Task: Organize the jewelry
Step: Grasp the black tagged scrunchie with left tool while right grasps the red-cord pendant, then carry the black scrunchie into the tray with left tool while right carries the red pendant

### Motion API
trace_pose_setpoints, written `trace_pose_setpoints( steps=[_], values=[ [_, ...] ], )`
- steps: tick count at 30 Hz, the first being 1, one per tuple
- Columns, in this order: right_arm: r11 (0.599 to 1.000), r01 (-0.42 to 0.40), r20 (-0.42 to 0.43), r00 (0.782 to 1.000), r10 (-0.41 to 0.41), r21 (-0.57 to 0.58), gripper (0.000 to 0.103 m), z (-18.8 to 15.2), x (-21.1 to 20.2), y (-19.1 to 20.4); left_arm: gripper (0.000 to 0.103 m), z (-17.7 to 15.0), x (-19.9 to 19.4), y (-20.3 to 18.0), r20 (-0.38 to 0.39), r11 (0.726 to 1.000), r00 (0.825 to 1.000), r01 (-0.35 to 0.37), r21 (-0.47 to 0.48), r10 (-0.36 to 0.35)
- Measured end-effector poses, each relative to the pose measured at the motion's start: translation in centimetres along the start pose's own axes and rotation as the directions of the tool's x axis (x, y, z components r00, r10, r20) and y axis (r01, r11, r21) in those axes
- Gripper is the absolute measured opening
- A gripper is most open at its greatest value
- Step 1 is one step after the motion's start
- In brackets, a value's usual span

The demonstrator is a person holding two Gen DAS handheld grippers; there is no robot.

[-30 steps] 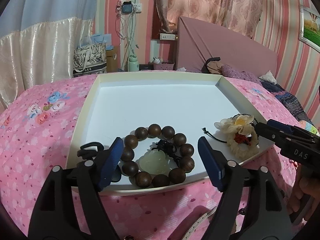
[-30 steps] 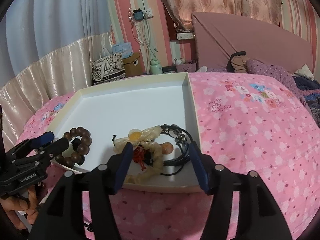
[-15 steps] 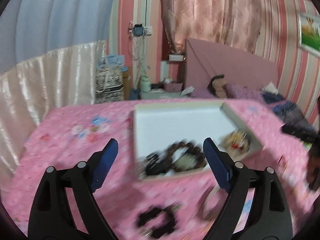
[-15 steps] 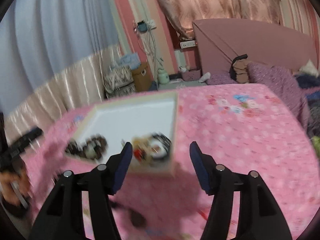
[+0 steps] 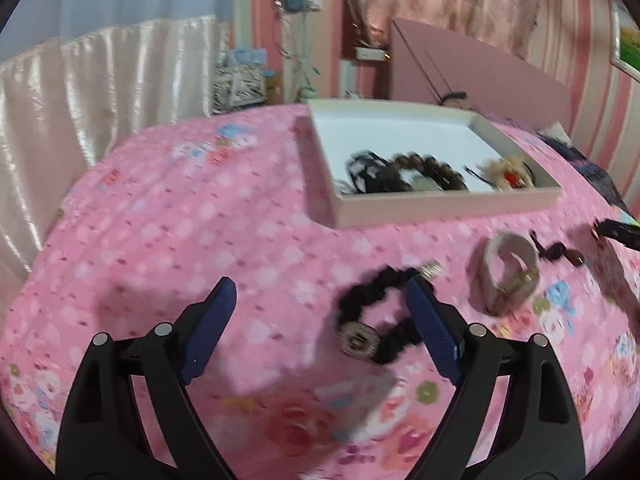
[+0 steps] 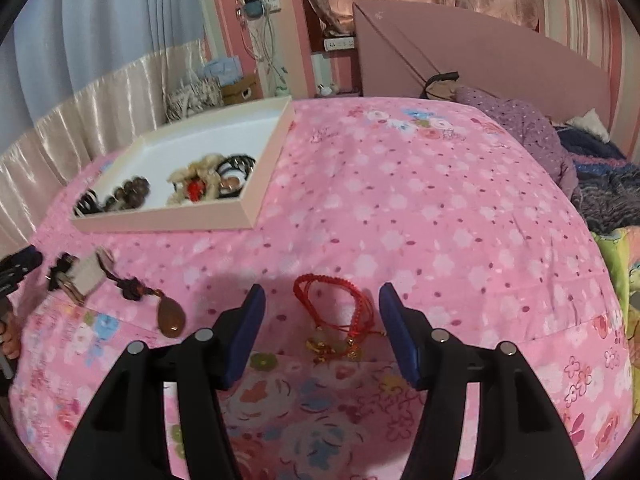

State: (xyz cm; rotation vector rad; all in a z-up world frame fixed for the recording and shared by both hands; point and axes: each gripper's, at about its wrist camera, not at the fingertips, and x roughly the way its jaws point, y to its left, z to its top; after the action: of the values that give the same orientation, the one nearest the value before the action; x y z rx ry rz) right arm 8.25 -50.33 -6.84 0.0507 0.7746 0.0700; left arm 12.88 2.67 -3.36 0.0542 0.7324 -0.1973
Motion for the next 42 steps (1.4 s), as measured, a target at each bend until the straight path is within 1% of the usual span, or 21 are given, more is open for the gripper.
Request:
trace_pose_setpoints(
  steps=[3,4,6,10,11,12,14,17,18,19,20,21,23,27,29,31,33,36,38,39,42],
  values=[
    [1.000,0.018,-0.028,0.999,-0.018,-0.018,0.059,-0.2,0.8,0.5,0.086,-0.4,0.7,-2.0,-0.014,0.997,1.000,-0.012,0.081,0.014],
    [1.000,0.021,-0.022,1.000,-0.022,-0.018,0.059,-0.2,0.7,0.6,0.086,-0.4,0.8,-2.4,-0.017,0.995,1.000,-0.006,0.096,0.008],
    [1.000,0.029,-0.047,0.998,-0.030,-0.006,0.059,-0.2,1.3,0.4,0.086,-0.4,1.2,-3.5,-0.043,0.990,0.999,0.016,0.137,-0.010],
    [0.998,0.053,-0.062,0.997,-0.055,-0.027,0.058,-0.2,1.6,0.8,0.086,-0.6,2.4,-5.0,-0.088,0.978,0.995,-0.021,0.205,0.040],
    [0.997,0.063,-0.061,0.996,-0.066,-0.043,0.055,-0.2,1.6,1.1,0.086,-0.6,2.7,-5.0,-0.099,0.978,0.994,-0.024,0.207,0.045],
    [0.997,0.065,-0.062,0.996,-0.068,-0.049,0.048,-0.2,1.6,1.2,0.086,-0.7,2.9,-5.0,-0.111,0.979,0.993,-0.025,0.205,0.049],
    [0.996,0.060,-0.060,0.996,-0.064,-0.061,0.042,-0.2,1.6,1.5,0.079,-0.6,3.2,-4.8,-0.129,0.981,0.991,-0.008,0.195,0.034],
    [0.996,0.056,-0.052,0.997,-0.060,-0.068,0.027,-0.3,1.4,1.5,0.065,-0.7,3.4,-4.9,-0.139,0.982,0.990,0.026,0.189,0.001],
    [0.996,0.056,-0.048,0.997,-0.059,-0.071,0.018,-0.3,1.3,1.5,0.056,-0.7,3.4,-5.0,-0.137,0.981,0.990,0.034,0.193,-0.007],
    [0.995,0.060,-0.043,0.997,-0.064,-0.075,0.012,-0.3,1.2,1.6,0.044,-0.8,3.3,-5.2,-0.133,0.978,0.991,0.042,0.203,-0.015],
    [0.995,0.064,-0.038,0.997,-0.067,-0.077,0.009,-0.3,1.2,1.6,0.036,-0.8,3.2,-5.5,-0.128,0.976,0.991,0.051,0.211,-0.024],
    [0.995,0.065,-0.033,0.997,-0.068,-0.079,0.006,-0.3,1.0,1.6,0.024,-0.9,3.1,-5.6,-0.123,0.975,0.992,0.050,0.217,-0.024],
    [0.997,0.042,-0.030,0.999,-0.044,-0.057,0.006,-0.2,0.9,1.2,0.017,-0.9,2.7,-5.5,-0.107,0.977,0.994,0.035,0.210,-0.013],
    [1.000,-0.013,-0.003,1.000,0.013,0.000,0.006,-0.1,0.2,0.3,0.015,-0.7,1.8,-4.5,-0.071,0.986,0.997,0.044,0.161,-0.033],
    [0.998,-0.053,0.017,0.998,0.053,0.016,0.006,0.3,-0.7,0.5,0.015,-0.4,0.9,-4.1,-0.049,0.988,0.998,0.039,0.150,-0.032],
    [0.998,-0.057,0.044,0.997,0.057,0.013,0.006,0.9,-1.9,1.2,0.015,0.6,-0.3,-3.8,-0.012,0.991,1.000,0.016,0.133,-0.015],
    [0.996,-0.087,0.103,0.991,0.086,0.004,0.006,2.3,-3.8,2.6,0.015,2.0,-1.5,-3.9,0.030,0.993,0.999,0.010,0.115,-0.013],
    [0.992,-0.125,0.170,0.977,0.126,-0.019,0.006,4.8,-5.5,5.0,0.015,5.3,-2.9,-4.8,0.106,0.996,0.994,0.017,0.084,-0.026],
    [0.991,-0.134,0.199,0.970,0.137,-0.030,0.006,6.4,-5.8,6.6,0.015,7.8,-3.0,-5.6,0.140,0.997,0.989,0.045,0.062,-0.053],
    [0.990,-0.138,0.208,0.968,0.142,-0.035,0.006,7.2,-5.8,7.5,0.015,8.5,-2.8,-5.9,0.141,0.997,0.988,0.048,0.061,-0.056],
    [0.988,-0.145,0.247,0.957,0.155,-0.057,0.006,9.4,-5.1,10.3,0.015,10.8,-1.8,-7.1,0.202,0.998,0.978,0.048,0.029,-0.053]
  ],
)
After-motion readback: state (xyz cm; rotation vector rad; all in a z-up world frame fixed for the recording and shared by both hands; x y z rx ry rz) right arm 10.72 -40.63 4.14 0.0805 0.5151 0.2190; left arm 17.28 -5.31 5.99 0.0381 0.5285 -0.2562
